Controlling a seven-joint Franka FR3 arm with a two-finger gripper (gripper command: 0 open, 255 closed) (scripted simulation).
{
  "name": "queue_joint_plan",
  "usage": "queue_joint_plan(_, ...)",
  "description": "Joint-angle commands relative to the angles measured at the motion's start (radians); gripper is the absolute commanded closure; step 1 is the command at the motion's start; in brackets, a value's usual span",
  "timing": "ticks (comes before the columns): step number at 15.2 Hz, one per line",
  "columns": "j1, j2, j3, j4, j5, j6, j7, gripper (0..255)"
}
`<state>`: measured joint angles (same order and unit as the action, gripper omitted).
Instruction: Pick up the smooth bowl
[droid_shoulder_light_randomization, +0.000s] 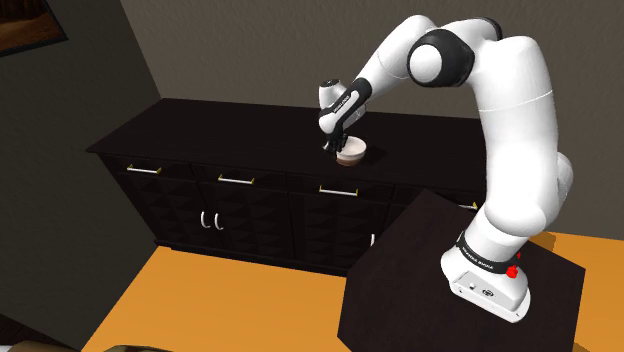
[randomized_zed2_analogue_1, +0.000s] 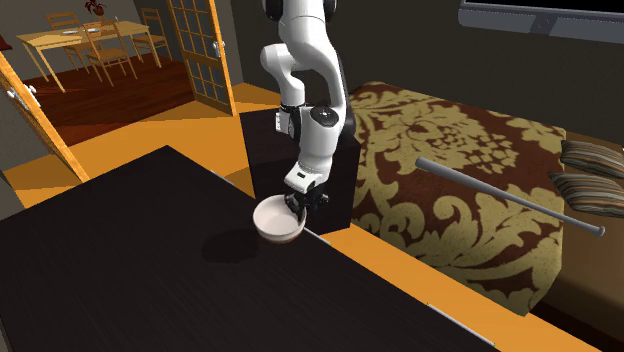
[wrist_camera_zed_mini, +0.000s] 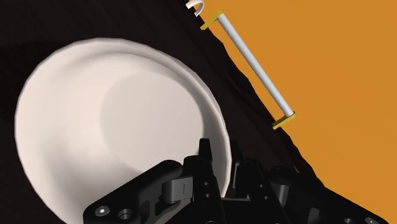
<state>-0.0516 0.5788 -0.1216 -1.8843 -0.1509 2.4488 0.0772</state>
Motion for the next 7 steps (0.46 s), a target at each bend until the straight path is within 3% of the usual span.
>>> queue_joint_plan(1,0.002,-0.023,0.0,-0.003,0.0,-0.02,-0.001,255)
queue_joint_plan(7,0.003,-0.064,-0.001,-0.004,0.0,-0.059,-0.007,255)
